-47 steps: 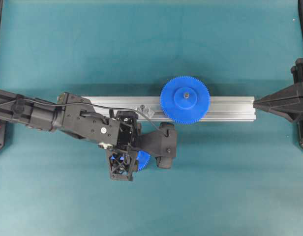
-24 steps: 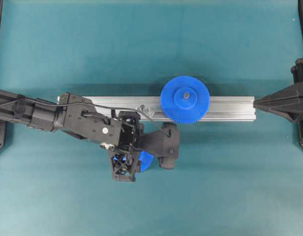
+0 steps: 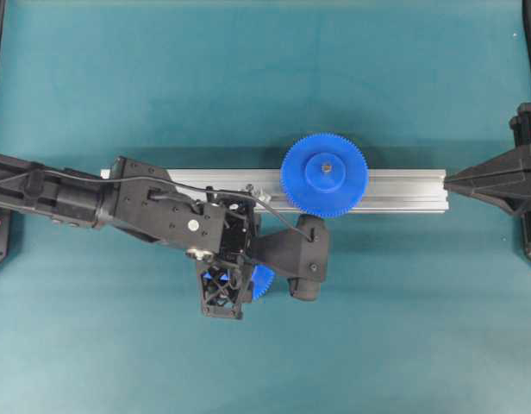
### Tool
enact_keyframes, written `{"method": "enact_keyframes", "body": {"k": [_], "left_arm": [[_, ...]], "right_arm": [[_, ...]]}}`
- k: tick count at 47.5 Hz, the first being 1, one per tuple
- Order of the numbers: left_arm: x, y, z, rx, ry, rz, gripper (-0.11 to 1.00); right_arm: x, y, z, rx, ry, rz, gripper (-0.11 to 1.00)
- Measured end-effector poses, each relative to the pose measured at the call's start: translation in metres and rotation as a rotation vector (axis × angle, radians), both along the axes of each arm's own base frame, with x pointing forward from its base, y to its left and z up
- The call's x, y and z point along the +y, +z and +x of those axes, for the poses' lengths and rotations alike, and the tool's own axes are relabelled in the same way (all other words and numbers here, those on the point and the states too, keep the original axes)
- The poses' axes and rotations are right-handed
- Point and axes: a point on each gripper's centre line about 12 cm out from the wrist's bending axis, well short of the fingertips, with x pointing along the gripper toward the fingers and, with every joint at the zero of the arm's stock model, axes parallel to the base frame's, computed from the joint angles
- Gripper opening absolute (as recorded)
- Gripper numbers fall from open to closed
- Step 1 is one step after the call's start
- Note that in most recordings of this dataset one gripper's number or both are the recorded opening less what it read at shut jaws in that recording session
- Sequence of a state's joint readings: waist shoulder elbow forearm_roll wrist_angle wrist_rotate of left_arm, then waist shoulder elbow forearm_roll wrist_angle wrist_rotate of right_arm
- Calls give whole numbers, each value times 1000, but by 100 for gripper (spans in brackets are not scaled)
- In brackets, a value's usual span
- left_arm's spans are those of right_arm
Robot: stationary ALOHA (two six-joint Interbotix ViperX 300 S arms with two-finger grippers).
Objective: Find the location of the shaft and insert the small gear.
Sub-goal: 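Carry the gear toward the empty shaft beside the large gear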
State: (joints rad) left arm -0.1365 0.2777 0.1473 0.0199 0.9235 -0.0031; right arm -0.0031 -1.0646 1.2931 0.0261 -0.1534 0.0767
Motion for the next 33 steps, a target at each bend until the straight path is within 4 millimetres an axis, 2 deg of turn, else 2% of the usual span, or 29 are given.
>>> {"method": "enact_keyframes", "body": {"k": [14,33], "left_arm": [[0,25,4,-11,-20,4,63],[2,51,-1,-38,-14,1,63]], "right_arm": [[0,0,0,0,0,0,-3],[0,0,0,0,0,0,-3]]}}
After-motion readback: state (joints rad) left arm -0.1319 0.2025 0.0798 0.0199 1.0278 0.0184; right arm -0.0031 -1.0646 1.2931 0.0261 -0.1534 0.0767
